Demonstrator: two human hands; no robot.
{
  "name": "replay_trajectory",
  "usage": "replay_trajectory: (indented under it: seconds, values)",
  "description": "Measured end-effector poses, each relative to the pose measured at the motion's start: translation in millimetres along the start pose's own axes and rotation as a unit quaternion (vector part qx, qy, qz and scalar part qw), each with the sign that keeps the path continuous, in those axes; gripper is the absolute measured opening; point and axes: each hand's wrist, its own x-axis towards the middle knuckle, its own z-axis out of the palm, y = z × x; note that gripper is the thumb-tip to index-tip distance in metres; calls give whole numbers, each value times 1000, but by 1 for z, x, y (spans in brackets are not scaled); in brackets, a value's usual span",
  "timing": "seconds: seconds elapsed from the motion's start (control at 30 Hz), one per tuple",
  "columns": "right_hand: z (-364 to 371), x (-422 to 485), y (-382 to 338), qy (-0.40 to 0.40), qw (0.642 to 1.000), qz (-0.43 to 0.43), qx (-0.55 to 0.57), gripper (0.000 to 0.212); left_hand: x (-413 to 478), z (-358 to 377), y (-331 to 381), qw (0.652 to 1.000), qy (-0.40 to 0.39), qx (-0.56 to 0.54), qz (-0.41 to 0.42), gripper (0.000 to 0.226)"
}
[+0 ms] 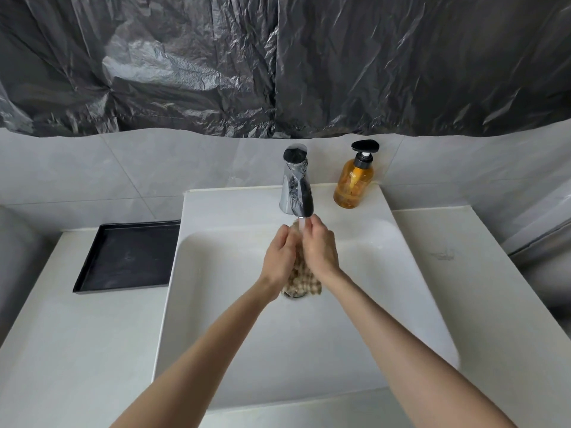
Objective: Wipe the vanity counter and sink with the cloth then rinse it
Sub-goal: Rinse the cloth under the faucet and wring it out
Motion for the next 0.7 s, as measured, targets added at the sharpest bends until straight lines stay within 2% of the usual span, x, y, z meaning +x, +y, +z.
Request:
replay_trajectory:
  seconds: [0.07,0.17,0.27,0.3,0.43,0.57,0.7]
  values:
    - [6,-5,1,-4,1000,-2,5,27,5,-2,2,1000,14,-3,-3,23]
    - [10,-15,2,-54,998,-29,-9,27,15,-5,4,999,41,-14,-21,21]
    - [3,7,4,7,999,36,-4,29,9,3,0,999,-13,27,-27,19]
    - [3,8,4,10,999,45,-6,29,9,4,2,999,-16,27,-25,18]
    - [7,-8,1,-40,999,-19,-21,26,19,-3,10,999,23,7,-40,18]
    - [3,11,3,2,998,52,-19,29,9,5,5,999,-14,24,-40,24]
    - [9,-19,-1,-93,996,-13,-3,37,18,-11,12,998,20,-11,-54,21]
